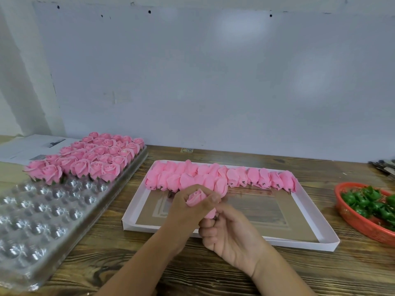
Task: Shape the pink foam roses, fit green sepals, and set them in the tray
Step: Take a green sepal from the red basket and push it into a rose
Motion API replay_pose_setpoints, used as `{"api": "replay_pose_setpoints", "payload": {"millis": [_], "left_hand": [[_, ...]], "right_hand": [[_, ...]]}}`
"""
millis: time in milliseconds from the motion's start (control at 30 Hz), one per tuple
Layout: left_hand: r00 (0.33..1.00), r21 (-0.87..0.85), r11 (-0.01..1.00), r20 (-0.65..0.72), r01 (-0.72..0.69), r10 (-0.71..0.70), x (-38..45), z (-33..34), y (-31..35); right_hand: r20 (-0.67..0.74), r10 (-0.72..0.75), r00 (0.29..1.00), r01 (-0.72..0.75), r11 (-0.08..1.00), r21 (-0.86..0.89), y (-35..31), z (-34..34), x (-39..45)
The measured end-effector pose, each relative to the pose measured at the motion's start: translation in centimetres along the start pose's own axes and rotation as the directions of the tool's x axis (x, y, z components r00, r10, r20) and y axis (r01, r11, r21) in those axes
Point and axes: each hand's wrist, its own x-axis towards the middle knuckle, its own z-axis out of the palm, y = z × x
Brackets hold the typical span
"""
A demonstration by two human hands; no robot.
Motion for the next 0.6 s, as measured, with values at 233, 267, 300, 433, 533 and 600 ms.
{"api": "replay_pose_setpoints", "payload": {"millis": [233, 267, 300, 433, 533, 600], "left_hand": [[0.958, 0.217, 0.966, -0.215, -0.144, 0.191, 0.3, 0.1, -0.6], [0.953, 0.228, 0.966, -0.243, -0.125, 0.181, 0.4, 0.1, -0.7], [0.948, 0.238, 0.965, -0.267, -0.106, 0.170, 0.5, 0.0, -0.9], [0.938, 0.288, 0.957, -0.336, 0.022, 0.079, 0.7, -0.2, -1.6], [0.938, 0.271, 0.959, -0.347, 0.079, 0.021, 0.8, -0.1, -1.8], [0.939, 0.272, 0.960, -0.342, 0.061, 0.038, 0.7, 0.0, -1.5]], "right_hand": [[-0.061, 0.033, 0.998, -0.038, 0.996, -0.085, 0.1, 0.2, 0.0], [-0.110, 0.009, 0.994, -0.027, 0.987, -0.156, 0.2, 0.3, 0.0], [-0.156, -0.021, 0.987, -0.013, 0.976, -0.219, 0.3, 0.4, 0.0], [-0.257, -0.285, 0.923, 0.119, 0.849, -0.516, 1.0, 0.9, 0.1], [-0.131, -0.517, 0.846, 0.249, 0.601, -0.760, 1.6, 0.8, -0.1], [-0.075, -0.587, 0.806, 0.305, 0.521, -0.797, 1.7, 0.7, -0.2]]}}
